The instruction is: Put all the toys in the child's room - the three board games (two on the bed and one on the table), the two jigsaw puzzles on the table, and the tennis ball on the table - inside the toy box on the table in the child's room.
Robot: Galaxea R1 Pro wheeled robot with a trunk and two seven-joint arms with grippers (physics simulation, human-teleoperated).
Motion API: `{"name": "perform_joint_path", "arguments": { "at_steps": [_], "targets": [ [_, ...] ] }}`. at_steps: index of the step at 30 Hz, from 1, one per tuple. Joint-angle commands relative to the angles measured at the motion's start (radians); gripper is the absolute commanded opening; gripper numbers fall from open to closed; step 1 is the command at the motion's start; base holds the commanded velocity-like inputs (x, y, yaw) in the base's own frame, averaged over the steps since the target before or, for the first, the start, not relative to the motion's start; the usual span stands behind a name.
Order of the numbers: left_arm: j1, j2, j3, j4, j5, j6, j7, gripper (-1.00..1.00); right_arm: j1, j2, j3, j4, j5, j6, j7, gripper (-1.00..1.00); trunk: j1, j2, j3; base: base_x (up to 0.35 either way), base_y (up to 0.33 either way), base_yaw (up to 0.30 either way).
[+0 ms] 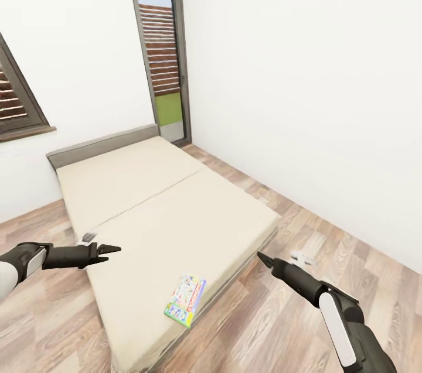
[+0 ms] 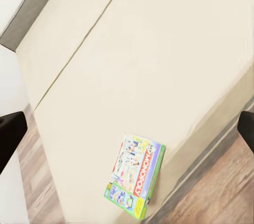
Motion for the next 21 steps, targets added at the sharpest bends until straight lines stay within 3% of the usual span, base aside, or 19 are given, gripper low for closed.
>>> {"name": "perform_joint_path", "arguments": {
  "at_steps": [1,7,21],
  "targets": [
    [-0.001,0.0,0.008,0.0,-0.01,0.008,-0.003,1.0,-0.001,0.0,-0.002,-0.001,-0.004,0.007,0.001,1.0,0.001,-0.002,-0.002,0.0,-0.302,0.291],
    [-0.001,0.0,0.009,0.0,-0.01,0.008,-0.004,1.0,-0.001,0.0,-0.002,-0.001,-0.004,0.007,0.0,1.0,0.001,-0.002,-0.002,0.0,-0.21,0.292],
    [-0.001,0.0,0.009,0.0,-0.01,0.008,-0.007,1.0,-0.001,0.0,0.011,-0.002,-0.004,0.005,-0.002,1.0,0.001,-0.002,-0.002,0.0,-0.018,0.292]
  ]
}}
